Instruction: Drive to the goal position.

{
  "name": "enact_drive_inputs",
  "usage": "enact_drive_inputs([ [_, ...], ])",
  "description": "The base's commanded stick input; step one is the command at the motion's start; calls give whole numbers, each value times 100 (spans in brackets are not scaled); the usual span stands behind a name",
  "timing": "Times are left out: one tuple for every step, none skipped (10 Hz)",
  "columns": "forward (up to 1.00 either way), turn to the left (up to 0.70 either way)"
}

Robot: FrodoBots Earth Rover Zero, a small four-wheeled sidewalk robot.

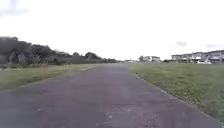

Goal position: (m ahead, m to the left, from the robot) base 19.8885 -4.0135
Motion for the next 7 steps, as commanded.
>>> enact_drive_inputs([
  [70, 2],
  [70, 2],
  [70, 3],
  [70, 3],
  [70, 2],
  [70, 2],
  [70, 2],
])
